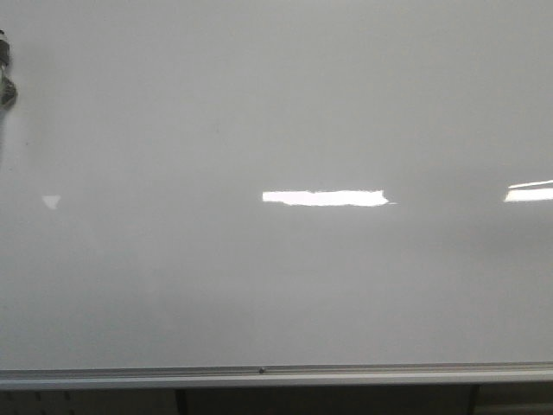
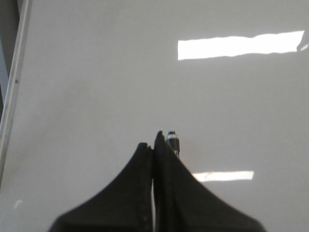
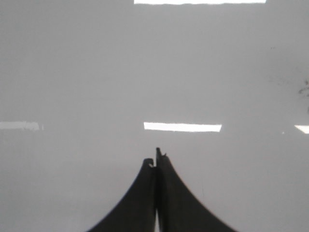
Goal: Write number 2 on whiteboard
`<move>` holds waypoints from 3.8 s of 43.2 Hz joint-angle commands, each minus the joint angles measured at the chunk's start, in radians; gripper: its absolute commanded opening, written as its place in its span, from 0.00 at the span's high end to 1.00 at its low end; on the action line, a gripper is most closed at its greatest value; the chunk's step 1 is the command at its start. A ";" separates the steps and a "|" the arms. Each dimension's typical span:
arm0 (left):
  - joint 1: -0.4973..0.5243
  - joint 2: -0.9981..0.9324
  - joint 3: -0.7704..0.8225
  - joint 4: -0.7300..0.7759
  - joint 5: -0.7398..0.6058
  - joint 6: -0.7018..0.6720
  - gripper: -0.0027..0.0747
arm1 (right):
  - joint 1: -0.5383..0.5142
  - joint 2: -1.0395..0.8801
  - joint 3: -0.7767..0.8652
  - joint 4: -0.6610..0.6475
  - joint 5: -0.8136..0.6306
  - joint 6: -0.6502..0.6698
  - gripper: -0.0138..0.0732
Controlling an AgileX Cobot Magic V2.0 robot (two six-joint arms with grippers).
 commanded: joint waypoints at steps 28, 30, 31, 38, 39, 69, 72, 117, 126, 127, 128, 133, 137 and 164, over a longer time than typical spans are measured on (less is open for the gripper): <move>-0.007 0.376 -0.494 -0.009 0.413 0.001 0.99 | -0.007 0.396 -0.425 -0.003 0.211 0.001 0.92; -0.007 0.395 -0.492 -0.009 0.424 0.001 0.99 | -0.007 0.416 -0.425 -0.003 0.223 0.001 0.92; -0.007 0.407 -0.490 -0.009 0.424 0.001 0.99 | -0.007 0.424 -0.425 -0.003 0.229 0.001 0.92; -0.007 0.466 -0.485 -0.009 0.448 0.001 0.99 | -0.007 0.482 -0.424 -0.003 0.263 0.001 0.92; -0.007 0.473 -0.485 -0.009 0.455 0.001 0.99 | -0.007 0.490 -0.423 -0.003 0.263 0.001 0.92; -0.007 0.594 -0.483 -0.015 0.476 0.001 0.69 | -0.007 0.651 -0.423 -0.017 0.347 -0.033 0.44; -0.007 0.606 -0.483 -0.013 0.476 0.003 0.50 | -0.007 0.651 -0.423 -0.017 0.346 -0.033 0.25; -0.093 1.178 -0.712 0.152 0.397 -0.193 0.30 | -0.007 0.651 -0.423 -0.016 0.343 -0.033 0.11; -0.081 1.310 -0.797 0.105 0.361 -0.193 0.30 | -0.007 0.651 -0.423 -0.016 0.343 -0.033 0.11; -0.081 1.323 -0.808 0.105 0.357 -0.193 0.30 | -0.007 0.651 -0.423 -0.016 0.343 -0.033 0.11; -0.081 1.337 -0.815 0.105 0.354 -0.193 0.30 | -0.007 0.651 -0.423 -0.016 0.343 -0.033 0.11; -0.081 1.404 -0.845 0.105 0.321 -0.193 0.30 | -0.007 0.651 -0.423 -0.016 0.342 -0.033 0.11; -0.081 1.450 -0.860 0.103 0.291 -0.193 0.30 | -0.007 0.651 -0.423 -0.016 0.342 -0.033 0.11; -0.081 1.572 -0.868 0.098 0.144 -0.193 0.54 | -0.007 0.651 -0.423 -0.016 0.342 -0.033 0.11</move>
